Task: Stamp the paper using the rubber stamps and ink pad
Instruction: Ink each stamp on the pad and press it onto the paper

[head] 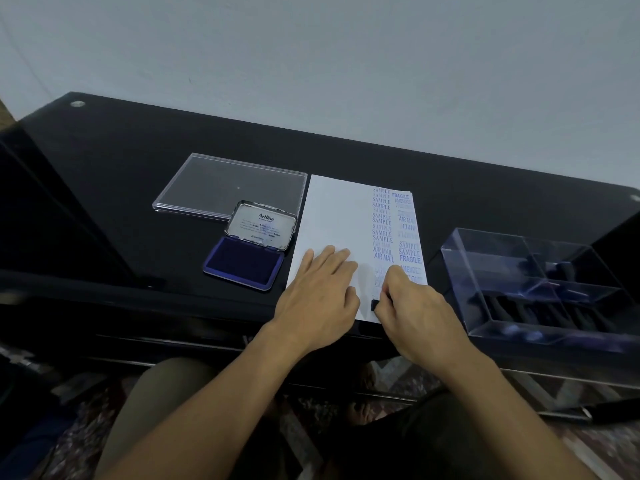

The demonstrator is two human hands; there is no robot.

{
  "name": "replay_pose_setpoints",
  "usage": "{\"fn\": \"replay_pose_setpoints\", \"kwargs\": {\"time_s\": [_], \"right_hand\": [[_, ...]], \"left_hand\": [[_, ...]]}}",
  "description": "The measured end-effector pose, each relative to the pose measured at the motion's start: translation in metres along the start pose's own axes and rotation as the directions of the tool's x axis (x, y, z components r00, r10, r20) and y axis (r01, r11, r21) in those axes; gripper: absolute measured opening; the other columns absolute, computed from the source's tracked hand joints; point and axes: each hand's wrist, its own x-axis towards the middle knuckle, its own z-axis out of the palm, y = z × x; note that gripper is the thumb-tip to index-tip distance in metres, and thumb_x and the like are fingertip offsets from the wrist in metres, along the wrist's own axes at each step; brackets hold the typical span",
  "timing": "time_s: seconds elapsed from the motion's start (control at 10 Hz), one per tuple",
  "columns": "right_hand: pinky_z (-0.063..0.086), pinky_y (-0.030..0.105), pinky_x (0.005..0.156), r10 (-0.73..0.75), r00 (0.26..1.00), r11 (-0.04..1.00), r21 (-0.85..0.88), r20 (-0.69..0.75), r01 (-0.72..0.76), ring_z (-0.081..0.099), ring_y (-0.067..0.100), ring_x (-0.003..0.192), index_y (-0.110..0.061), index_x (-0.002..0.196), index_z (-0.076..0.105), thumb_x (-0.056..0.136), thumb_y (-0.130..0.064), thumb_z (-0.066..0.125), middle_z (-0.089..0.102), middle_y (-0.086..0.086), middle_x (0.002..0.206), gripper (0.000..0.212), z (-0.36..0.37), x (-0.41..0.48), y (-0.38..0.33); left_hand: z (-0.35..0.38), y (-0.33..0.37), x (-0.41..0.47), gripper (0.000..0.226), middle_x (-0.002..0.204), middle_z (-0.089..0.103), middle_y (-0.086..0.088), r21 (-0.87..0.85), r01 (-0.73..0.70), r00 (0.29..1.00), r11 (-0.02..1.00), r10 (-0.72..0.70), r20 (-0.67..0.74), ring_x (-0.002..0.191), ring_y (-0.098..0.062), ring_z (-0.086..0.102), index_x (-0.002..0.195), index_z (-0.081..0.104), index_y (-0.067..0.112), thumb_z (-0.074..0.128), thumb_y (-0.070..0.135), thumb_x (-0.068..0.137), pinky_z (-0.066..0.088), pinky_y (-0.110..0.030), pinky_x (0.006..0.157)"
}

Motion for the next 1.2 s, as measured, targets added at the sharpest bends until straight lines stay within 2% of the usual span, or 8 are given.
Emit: {"fn": "replay_pose_setpoints", "kwargs": {"time_s": [1.2], "right_hand": [[0.024,0.029,0.047,0.022,0.999,1.000,0.013,-0.026,-0.022,0.042,0.015,0.053,-0.021,0.083,0.029,0.100,-0.027,0.041,0.048,-0.003,0.068,0.022,0.0003,-0.0008,-0.0030]], "left_hand": [[0.0002,0.0004,0.0015,0.049,0.161,0.023,0.000,0.000,0.004,1.000,1.000,-0.004,0.008,0.151,-0.015,0.006,0.147,0.038,0.016,0.034,0.025,0.099,-0.001,-0.040,0.124]]}}
